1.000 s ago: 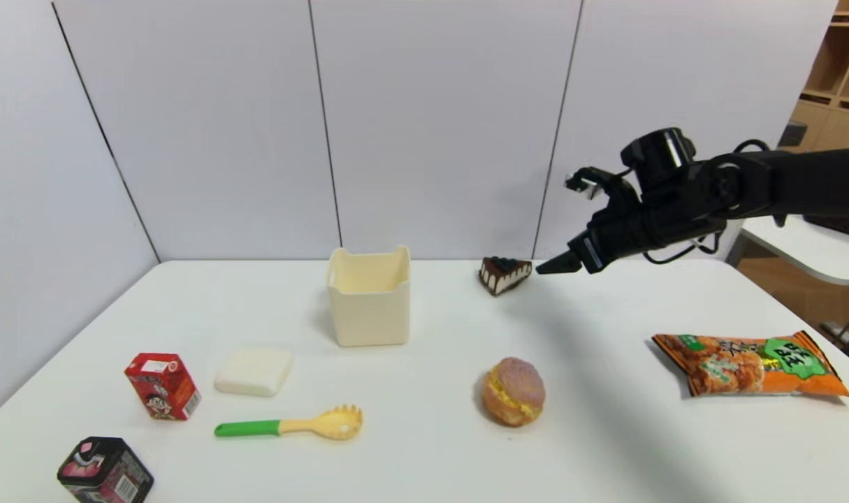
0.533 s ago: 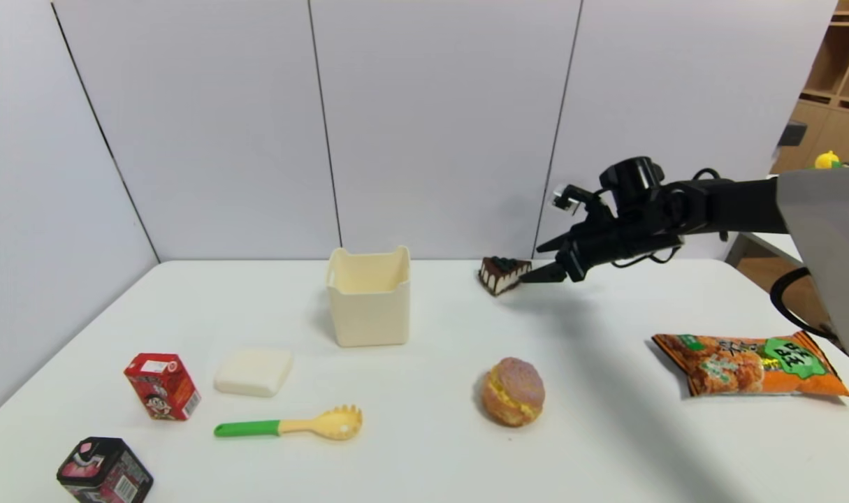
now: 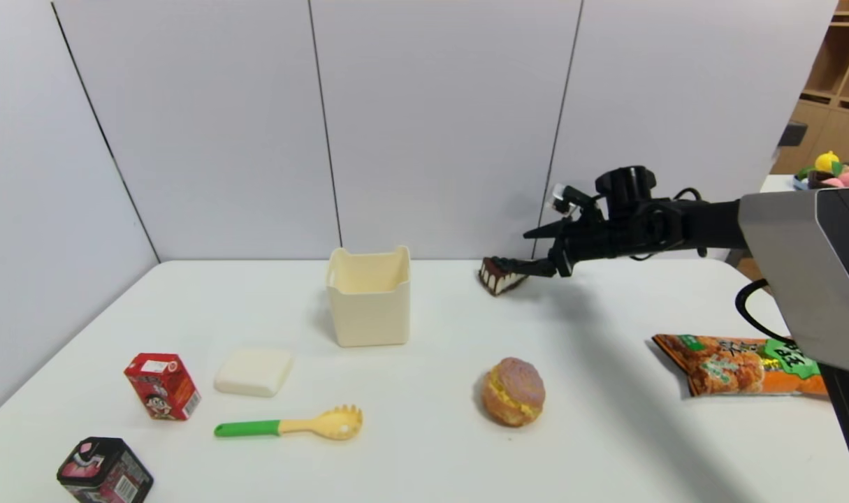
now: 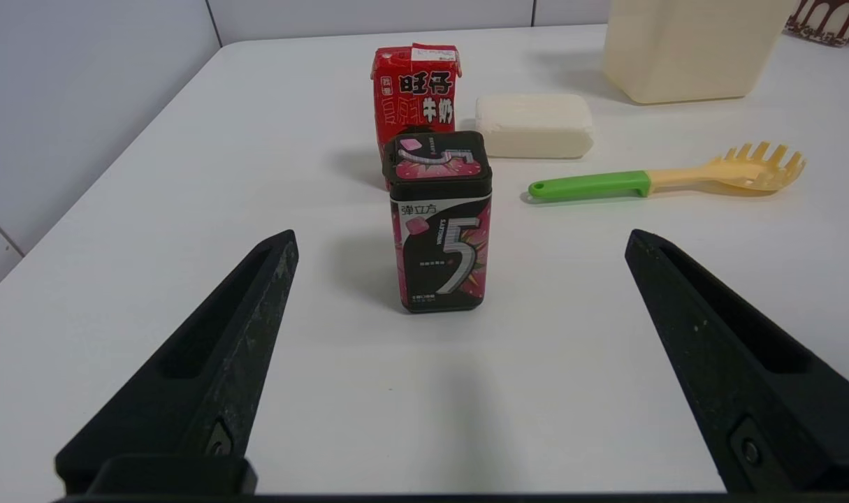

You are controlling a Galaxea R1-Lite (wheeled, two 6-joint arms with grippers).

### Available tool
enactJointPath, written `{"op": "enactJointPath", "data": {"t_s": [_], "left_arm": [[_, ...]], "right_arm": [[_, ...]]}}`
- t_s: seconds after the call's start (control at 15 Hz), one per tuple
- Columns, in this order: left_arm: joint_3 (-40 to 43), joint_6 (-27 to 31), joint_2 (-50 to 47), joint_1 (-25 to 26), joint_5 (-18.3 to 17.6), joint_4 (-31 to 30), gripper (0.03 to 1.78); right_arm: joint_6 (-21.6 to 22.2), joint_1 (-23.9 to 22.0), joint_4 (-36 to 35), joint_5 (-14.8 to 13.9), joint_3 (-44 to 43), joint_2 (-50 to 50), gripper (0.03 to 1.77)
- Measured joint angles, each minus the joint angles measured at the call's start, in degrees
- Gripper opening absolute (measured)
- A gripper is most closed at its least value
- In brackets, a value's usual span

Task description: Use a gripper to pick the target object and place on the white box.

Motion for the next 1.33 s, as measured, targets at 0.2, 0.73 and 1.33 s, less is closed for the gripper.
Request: {"op": "enactJointPath", "data": {"t_s": [0.2,0.73,1.33], "left_arm": [[0.0,0.0,0.0,0.0,-0.01,-0.02,1.69],[0.0,-0.02,0.0,0.0,-0.01,-0.02,1.69],[0.0,-0.02,0.0,0.0,0.0,0.0,1.69]], "right_arm": [[-1.16,-0.05,-1.49,1.9,-0.11,1.55,1.7],[-4.35,-0.52,-1.46,2.89,-0.3,5.13,1.7],[-5.47,0.45,-1.77,6.62,-0.5,6.81,1.7]]}}
